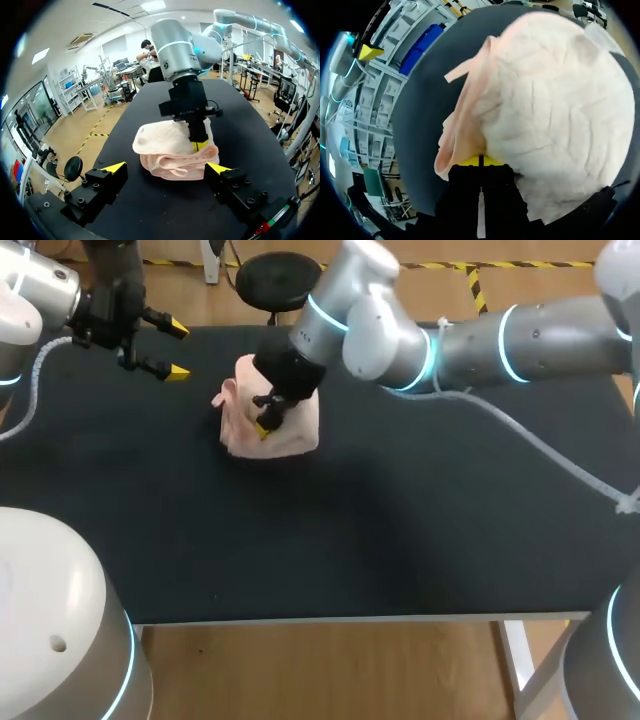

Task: Fold the towel

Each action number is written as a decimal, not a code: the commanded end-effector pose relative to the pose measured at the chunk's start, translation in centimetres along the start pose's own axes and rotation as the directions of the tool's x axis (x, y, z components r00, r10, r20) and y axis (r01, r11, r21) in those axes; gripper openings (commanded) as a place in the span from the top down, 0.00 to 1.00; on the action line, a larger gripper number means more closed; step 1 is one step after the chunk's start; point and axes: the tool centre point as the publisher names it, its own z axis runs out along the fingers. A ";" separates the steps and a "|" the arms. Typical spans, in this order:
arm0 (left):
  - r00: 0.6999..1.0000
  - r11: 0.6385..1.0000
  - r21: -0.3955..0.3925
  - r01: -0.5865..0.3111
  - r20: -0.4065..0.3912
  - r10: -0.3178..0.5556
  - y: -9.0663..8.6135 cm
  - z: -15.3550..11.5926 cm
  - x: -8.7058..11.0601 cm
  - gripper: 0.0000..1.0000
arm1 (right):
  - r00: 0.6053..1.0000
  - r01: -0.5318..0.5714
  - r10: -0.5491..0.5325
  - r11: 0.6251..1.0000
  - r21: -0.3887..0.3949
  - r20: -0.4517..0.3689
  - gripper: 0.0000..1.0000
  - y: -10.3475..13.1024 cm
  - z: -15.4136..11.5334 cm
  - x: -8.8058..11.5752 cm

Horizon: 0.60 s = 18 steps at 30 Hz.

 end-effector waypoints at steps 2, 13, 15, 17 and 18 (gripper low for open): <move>1.000 1.000 0.002 -0.003 0.003 0.003 0.1 0.1 0.1 0.00 | 0.999 0.029 -0.027 0.998 -0.058 0.047 1.00 -1.1 -3.9 0.8; 1.000 1.000 0.002 -0.003 0.003 0.003 0.1 0.1 0.1 0.00 | 0.996 0.016 0.007 0.963 -0.267 0.084 0.00 -1.6 -12.1 -0.4; 1.000 1.000 0.002 -0.003 0.003 0.003 0.1 0.1 0.1 0.00 | 0.996 -0.017 0.045 0.944 -0.329 0.078 0.00 -1.8 -13.7 -1.5; 1.000 1.000 0.002 -0.003 0.003 0.003 0.1 0.1 0.1 0.00 | 0.994 -0.060 0.090 0.926 -0.372 0.064 0.00 -2.0 -15.0 -2.7; 1.000 1.000 0.002 -0.003 0.003 0.003 0.1 0.1 0.1 0.00 | 0.992 -0.083 0.115 0.918 -0.388 0.059 0.00 -2.1 -15.5 -3.4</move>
